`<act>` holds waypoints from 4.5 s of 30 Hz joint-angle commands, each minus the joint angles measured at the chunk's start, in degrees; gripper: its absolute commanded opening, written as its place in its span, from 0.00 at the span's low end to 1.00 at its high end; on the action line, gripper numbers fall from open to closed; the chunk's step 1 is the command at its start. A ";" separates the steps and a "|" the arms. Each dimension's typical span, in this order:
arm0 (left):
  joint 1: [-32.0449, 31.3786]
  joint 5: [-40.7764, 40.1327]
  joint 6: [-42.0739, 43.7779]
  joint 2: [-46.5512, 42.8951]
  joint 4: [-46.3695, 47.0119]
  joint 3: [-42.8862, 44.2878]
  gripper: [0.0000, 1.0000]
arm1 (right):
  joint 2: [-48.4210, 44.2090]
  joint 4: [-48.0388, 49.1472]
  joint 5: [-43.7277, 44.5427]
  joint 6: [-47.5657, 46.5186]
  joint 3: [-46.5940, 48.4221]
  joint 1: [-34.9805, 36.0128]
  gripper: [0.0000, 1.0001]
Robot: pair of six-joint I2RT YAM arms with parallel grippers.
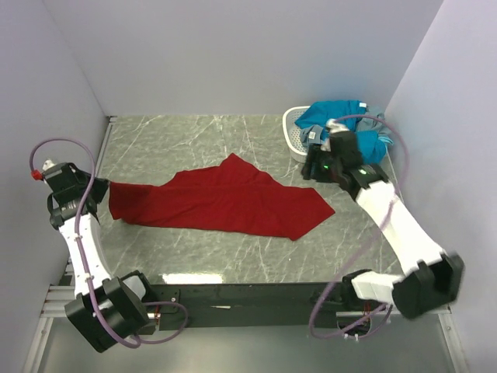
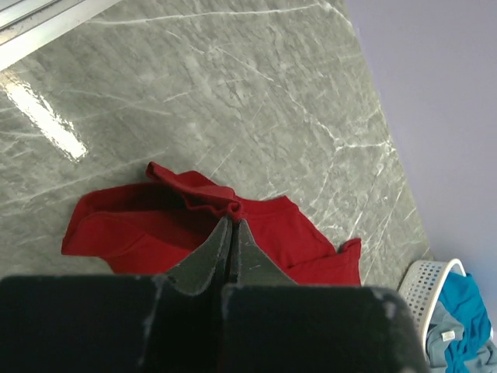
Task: Fold and stack the t-shirts
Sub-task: Flatten the tshirt out
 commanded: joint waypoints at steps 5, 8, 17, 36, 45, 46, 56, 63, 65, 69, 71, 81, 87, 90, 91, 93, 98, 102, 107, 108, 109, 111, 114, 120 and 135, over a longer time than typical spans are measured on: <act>0.11 3.21 1.02 -3.94 1.46 -4.57 0.00 | 21.17 10.87 -7.43 -3.21 9.81 6.25 0.63; -0.06 0.76 -0.12 -4.73 0.85 -6.16 0.01 | 29.44 11.31 -8.49 -4.26 15.26 8.09 0.62; -0.50 -1.27 2.16 -6.14 -0.91 -9.33 0.01 | 45.46 10.08 -8.23 -4.26 25.37 11.26 0.61; -3.75 -2.93 4.53 -4.12 -0.12 -9.68 0.01 | 57.78 7.88 0.83 -0.83 26.98 15.39 0.40; -7.00 -5.31 2.78 -1.66 2.60 -9.94 0.01 | 49.09 0.86 4.52 1.88 17.57 14.60 0.00; -7.09 -5.57 2.69 -1.22 2.87 -9.94 0.01 | 47.16 -0.19 3.82 2.67 16.60 14.34 0.00; -7.62 -5.58 1.81 1.42 5.59 -10.47 0.01 | 34.41 -9.34 -2.24 4.17 3.68 13.99 0.00; -7.97 -3.03 4.26 2.91 7.88 -10.82 0.00 | 28.69 -11.20 0.72 4.35 12.54 13.29 0.55; -8.06 -2.59 4.53 3.26 8.14 -10.65 0.00 | 28.77 -8.48 0.83 4.53 13.77 10.84 0.59; -8.23 -2.32 4.53 3.88 8.58 -10.65 0.01 | 33.25 -4.52 0.65 4.18 16.50 7.05 0.53; -8.50 -2.41 4.53 3.97 8.67 -10.73 0.00 | 36.41 -2.33 0.04 3.48 17.47 6.17 0.51; -9.03 -3.29 3.57 5.19 9.64 -11.52 0.00 | 47.84 1.91 -3.04 0.31 25.37 4.85 0.50; -10.52 -4.08 2.86 6.86 10.69 -11.18 0.01 | 51.71 1.47 -3.13 -0.39 27.40 4.76 0.50; -11.22 -4.60 3.04 8.01 10.78 -10.56 0.00 | 52.77 0.94 -3.22 -0.40 28.28 5.02 0.50; -11.66 -4.78 2.95 8.27 10.78 -10.12 0.00 | 53.03 0.94 -3.22 -0.40 28.37 5.02 0.50; -12.10 -5.04 2.86 8.97 10.96 -9.86 0.00 | 53.03 1.11 -3.22 -0.40 28.19 5.37 0.50; -13.24 -5.66 2.69 10.12 11.13 -8.71 0.00 | 53.39 0.68 -1.99 -0.05 27.84 6.34 0.50; -13.95 -5.84 2.69 11.17 11.48 -8.36 0.00 | 53.74 0.85 -2.16 0.04 27.05 6.43 0.49; -14.39 -6.45 2.95 11.44 11.31 -8.45 0.00 | 54.96 1.03 -2.51 -0.04 26.96 6.69 0.48; -14.47 -6.54 3.04 11.35 11.31 -8.54 0.00 | 55.23 1.11 -2.69 -0.04 26.96 6.69 0.47; -14.56 -6.63 3.21 11.35 11.22 -8.54 0.00 | 55.32 1.20 -2.78 -0.04 27.05 6.78 0.47; -14.48 -6.89 3.30 11.26 11.22 -8.62 0.00 | 55.93 1.29 -3.04 -0.13 27.31 6.78 0.43; -14.48 -6.98 3.30 11.53 11.22 -8.36 0.00 | 56.20 0.68 -4.18 -0.40 27.93 6.78 0.25; -14.65 -8.73 1.72 13.98 11.75 -5.65 0.00 | 51.82 -1.60 -5.32 0.30 30.30 5.64 0.00; -19.22 -16.56 -3.38 17.60 12.71 29.06 0.00 | 35.81 -18.74 -0.59 1.62 64.73 1.51 0.00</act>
